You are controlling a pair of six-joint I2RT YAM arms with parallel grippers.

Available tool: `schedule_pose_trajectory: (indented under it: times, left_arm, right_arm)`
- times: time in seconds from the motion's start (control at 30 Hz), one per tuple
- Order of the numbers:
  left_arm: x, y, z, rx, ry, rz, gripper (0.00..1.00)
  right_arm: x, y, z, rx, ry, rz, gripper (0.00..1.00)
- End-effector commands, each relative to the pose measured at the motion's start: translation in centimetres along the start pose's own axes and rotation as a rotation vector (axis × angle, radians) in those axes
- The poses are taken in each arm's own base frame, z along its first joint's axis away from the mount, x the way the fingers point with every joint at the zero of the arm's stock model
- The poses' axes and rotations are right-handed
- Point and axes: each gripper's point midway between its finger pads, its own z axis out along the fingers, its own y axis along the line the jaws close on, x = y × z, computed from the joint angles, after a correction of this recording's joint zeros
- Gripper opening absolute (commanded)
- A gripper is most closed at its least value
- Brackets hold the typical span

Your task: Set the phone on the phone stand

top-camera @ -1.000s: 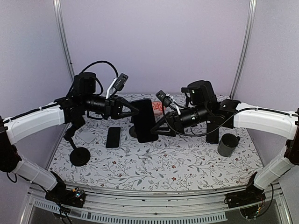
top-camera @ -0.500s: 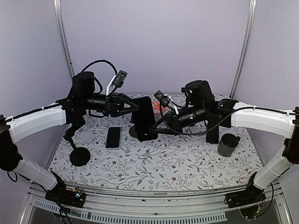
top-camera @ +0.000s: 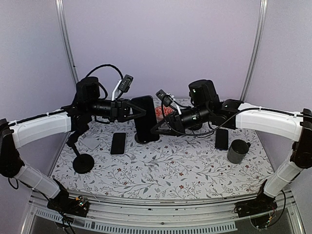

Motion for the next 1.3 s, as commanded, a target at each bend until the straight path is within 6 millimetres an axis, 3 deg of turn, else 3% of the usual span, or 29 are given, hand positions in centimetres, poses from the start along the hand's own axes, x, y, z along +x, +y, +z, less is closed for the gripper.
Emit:
schedule_pose_trajectory:
  times: [0.0, 0.17, 0.2, 0.27, 0.33, 0.4, 0.5, 0.7, 0.83, 0.97, 1.1, 1.27]
  left_arm:
    - [-0.3, -0.6, 0.3, 0.050, -0.001, 0.029, 0.15]
    - [-0.4, -0.7, 0.3, 0.066, 0.000, 0.035, 0.04]
    - [-0.4, -0.8, 0.3, 0.068, -0.001, 0.037, 0.02]
    - [-0.5, -0.8, 0.2, 0.068, -0.002, 0.037, 0.01]
    - [-0.5, -0.7, 0.1, 0.062, -0.004, 0.034, 0.00]
    - [-0.4, -0.6, 0.0, 0.051, -0.003, 0.027, 0.00]
    - [-0.1, -0.5, -0.1, 0.035, 0.008, 0.015, 0.00]
    - [0.7, 0.0, -0.2, -0.020, 0.025, -0.025, 0.00]
    - [1.2, -0.4, -0.2, -0.040, 0.022, -0.040, 0.00]
    - [1.5, -0.5, -0.3, -0.059, 0.034, -0.059, 0.00]
    - [1.3, -0.8, -0.2, -0.069, 0.041, -0.059, 0.00]
    - [1.0, -1.3, -0.3, -0.086, 0.049, -0.052, 0.00]
  right_arm:
    - [-2.7, 0.8, -0.4, -0.031, -0.058, -0.061, 0.00]
    - [-2.6, 0.2, -0.5, -0.026, -0.050, -0.051, 0.01]
    - [-2.5, 0.0, -0.6, -0.021, -0.045, -0.047, 0.07]
    - [-2.4, -0.5, -1.0, -0.006, -0.031, -0.043, 0.29]
    - [-2.3, -1.4, -2.1, 0.006, -0.022, -0.021, 0.45]
    - [-2.5, -2.6, -3.8, 0.001, -0.031, 0.015, 0.55]
    - [-3.8, -5.1, -7.0, 0.079, -0.084, 0.051, 0.62]
    - [-6.8, -13.2, -15.5, 0.553, -0.224, 0.055, 0.77]
    - [-7.4, -17.7, -20.7, 0.770, -0.269, 0.096, 0.79]
    - [-7.2, -21.1, -24.3, 0.906, -0.293, 0.137, 0.78]
    - [-6.9, -23.3, -26.1, 0.987, -0.292, 0.148, 0.78]
    - [-6.1, -25.7, -26.0, 0.969, -0.255, 0.160, 0.79]
